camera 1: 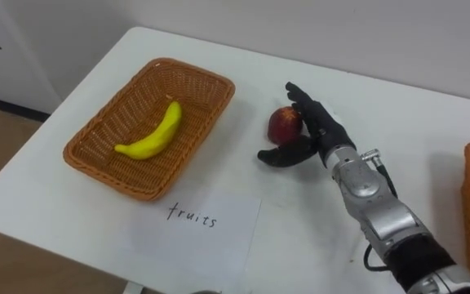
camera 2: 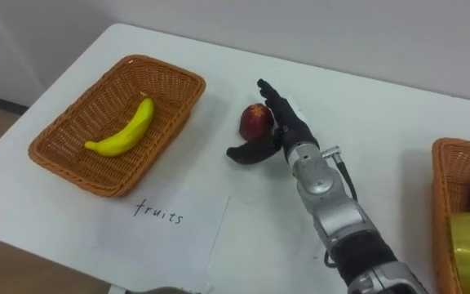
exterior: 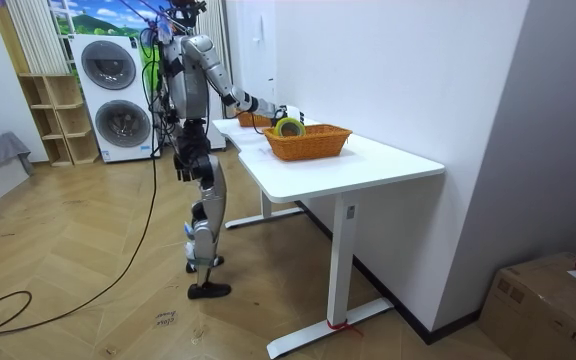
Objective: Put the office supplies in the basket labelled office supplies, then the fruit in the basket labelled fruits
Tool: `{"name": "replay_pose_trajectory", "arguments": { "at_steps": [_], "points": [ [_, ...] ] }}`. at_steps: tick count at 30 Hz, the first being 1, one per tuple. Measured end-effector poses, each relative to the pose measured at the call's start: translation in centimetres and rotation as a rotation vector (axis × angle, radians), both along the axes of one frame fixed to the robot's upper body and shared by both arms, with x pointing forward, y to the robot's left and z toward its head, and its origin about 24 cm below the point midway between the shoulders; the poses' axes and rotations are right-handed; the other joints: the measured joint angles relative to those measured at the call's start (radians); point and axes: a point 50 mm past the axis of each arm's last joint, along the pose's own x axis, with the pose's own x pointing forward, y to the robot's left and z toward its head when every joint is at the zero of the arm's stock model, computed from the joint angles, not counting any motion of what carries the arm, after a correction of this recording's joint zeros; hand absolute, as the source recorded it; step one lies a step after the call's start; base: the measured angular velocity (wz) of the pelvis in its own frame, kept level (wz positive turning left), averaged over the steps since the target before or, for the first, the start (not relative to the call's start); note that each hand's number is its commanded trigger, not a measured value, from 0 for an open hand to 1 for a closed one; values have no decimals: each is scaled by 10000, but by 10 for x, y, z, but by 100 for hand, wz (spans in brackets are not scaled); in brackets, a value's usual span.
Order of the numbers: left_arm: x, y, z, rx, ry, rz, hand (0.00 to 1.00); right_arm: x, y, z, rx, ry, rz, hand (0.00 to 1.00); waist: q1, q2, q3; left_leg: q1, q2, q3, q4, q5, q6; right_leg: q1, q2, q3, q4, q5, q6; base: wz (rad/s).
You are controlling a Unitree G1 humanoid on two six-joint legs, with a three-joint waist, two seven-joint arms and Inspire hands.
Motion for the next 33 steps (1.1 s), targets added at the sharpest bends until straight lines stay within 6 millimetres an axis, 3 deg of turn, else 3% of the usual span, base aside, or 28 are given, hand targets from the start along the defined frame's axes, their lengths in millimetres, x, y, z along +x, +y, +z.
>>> {"name": "replay_pose_trajectory", "arguments": {
  "at_steps": [14, 33],
  "points": [
    [3, -3, 0, -174, -125, -261, 0, 1, -4, 3, -1197, -615, -300, 0, 233, -108, 57, -64, 4, -15, -33, 0, -1, 8, 8, -57, 15, 0, 0, 1],
    [5, -4, -1, -400, -124, -314, 0, 2, -4, 4, -1483, -799, -393, 0, 258, -119, 50, -157, -4, -40, 4, 0, -1, -30, 0, -191, -8, -1, 1, 2]
  ]
}}
